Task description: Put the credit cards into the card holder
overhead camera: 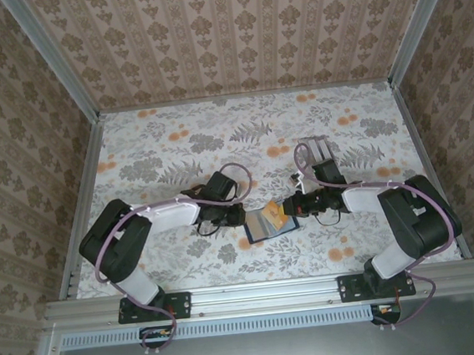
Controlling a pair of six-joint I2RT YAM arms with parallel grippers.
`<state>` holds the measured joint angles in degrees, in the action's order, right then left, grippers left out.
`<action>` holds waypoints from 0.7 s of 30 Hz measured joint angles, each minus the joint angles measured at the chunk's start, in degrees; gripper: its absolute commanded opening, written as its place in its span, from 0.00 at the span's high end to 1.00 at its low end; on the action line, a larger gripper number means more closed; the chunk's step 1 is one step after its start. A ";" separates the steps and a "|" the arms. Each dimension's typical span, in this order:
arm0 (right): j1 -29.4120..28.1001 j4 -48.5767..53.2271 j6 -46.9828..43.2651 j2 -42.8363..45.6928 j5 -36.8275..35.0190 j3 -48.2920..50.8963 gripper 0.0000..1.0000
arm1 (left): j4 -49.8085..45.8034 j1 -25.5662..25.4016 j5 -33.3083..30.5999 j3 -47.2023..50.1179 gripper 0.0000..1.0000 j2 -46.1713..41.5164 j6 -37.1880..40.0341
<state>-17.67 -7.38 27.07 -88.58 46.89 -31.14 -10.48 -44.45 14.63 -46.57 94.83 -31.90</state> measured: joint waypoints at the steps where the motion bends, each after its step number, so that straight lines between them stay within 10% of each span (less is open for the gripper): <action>1: 0.00 -0.20 0.15 -0.07 0.02 0.00 1.00 | -0.24 0.33 0.20 -0.50 0.88 0.44 0.44; 21: -3.23 -15.13 12.22 -3.19 -0.26 3.56 1.00 | -0.02 5.05 0.59 -4.76 0.90 4.13 7.02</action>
<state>-20.91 -22.50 39.29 -91.77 46.63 -27.57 -10.50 -39.40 15.22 -51.33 98.96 -24.88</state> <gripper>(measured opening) 0.058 0.097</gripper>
